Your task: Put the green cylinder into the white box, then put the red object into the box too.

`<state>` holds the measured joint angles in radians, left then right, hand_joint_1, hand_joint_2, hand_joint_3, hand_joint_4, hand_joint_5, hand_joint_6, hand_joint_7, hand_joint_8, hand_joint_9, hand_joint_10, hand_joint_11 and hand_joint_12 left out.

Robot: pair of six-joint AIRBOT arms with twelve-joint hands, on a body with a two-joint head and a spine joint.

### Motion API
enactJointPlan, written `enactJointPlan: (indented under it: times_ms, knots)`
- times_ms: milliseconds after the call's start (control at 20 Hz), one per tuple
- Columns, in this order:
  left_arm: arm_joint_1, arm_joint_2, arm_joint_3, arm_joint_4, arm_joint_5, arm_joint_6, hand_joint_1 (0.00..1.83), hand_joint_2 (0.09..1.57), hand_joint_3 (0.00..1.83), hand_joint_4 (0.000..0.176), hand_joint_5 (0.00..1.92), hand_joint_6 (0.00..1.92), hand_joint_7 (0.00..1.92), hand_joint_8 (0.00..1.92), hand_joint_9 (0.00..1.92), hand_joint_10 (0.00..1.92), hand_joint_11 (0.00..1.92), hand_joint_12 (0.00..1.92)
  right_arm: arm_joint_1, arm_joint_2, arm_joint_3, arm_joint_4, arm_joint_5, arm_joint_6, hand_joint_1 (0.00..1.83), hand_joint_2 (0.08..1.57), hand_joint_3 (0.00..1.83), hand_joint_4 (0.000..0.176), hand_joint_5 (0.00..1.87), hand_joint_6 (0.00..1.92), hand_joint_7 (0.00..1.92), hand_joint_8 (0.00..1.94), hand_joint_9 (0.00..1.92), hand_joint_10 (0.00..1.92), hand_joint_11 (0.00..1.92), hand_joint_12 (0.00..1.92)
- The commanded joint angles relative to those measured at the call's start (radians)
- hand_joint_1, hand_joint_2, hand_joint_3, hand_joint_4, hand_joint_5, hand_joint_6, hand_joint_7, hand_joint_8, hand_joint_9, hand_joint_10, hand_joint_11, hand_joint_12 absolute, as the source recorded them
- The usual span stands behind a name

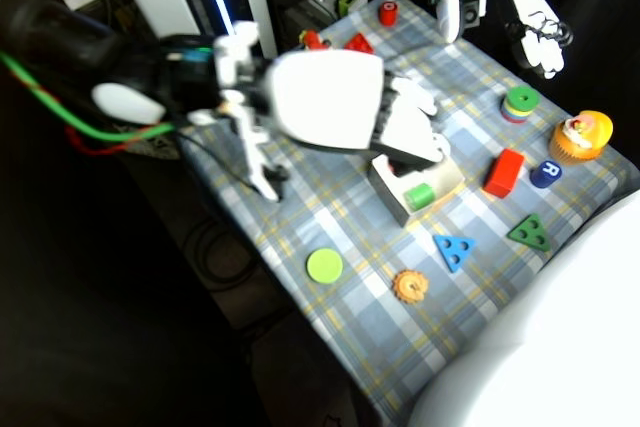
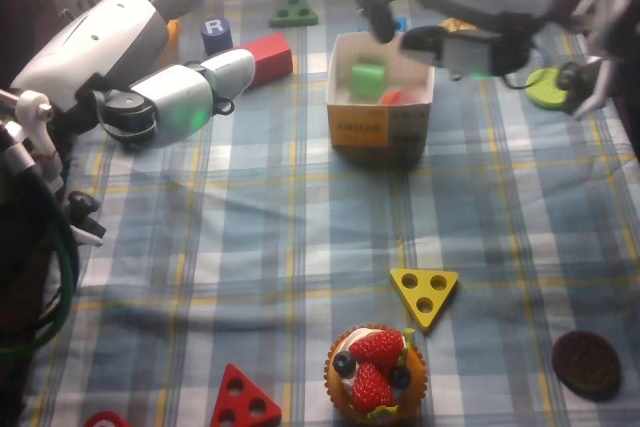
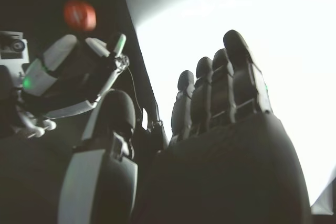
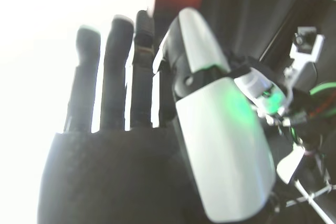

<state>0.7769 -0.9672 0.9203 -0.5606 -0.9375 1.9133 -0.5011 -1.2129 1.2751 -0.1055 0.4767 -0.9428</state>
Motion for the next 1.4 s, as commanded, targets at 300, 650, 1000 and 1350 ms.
enactJointPlan:
  times_ms: [300,650,1000,1350]
  knots:
    - [-0.01,-0.004,0.005,0.033,-0.116,-0.022,0.49,1.38,0.0,0.018,0.2,0.0,0.15,0.0,0.1,0.01,0.0,0.38,0.024,-0.004,-0.004,0.016,0.08,0.0,0.82,1.23,0.0,0.003,0.23,0.2,0.26,0.16,0.1,0.79,0.0,1.57]
    - [0.029,0.028,-0.023,0.046,-0.176,-0.104,0.49,1.38,0.0,0.047,0.18,0.0,0.14,0.01,0.13,0.01,0.0,0.6,-0.002,0.208,-0.205,0.018,0.282,0.0,0.62,1.25,0.0,0.013,0.0,0.0,0.01,0.0,0.0,0.35,0.0,0.9]
    - [0.095,0.076,-0.03,0.133,-0.311,-0.377,0.42,1.38,0.0,0.105,0.05,0.01,0.06,0.0,0.02,0.0,0.0,0.03,-0.229,0.397,-0.354,0.14,0.614,0.0,0.54,1.29,0.0,0.029,0.0,0.0,0.0,0.0,0.03,0.02,0.0,0.21]
    - [0.178,0.137,-0.044,0.23,-0.58,-0.657,0.4,1.36,0.0,0.088,0.0,0.0,0.0,0.0,0.06,0.0,0.0,0.62,-0.457,0.504,-0.426,0.279,0.988,0.057,0.66,1.25,0.0,0.015,0.0,0.0,0.0,0.0,0.0,0.0,0.0,0.65]
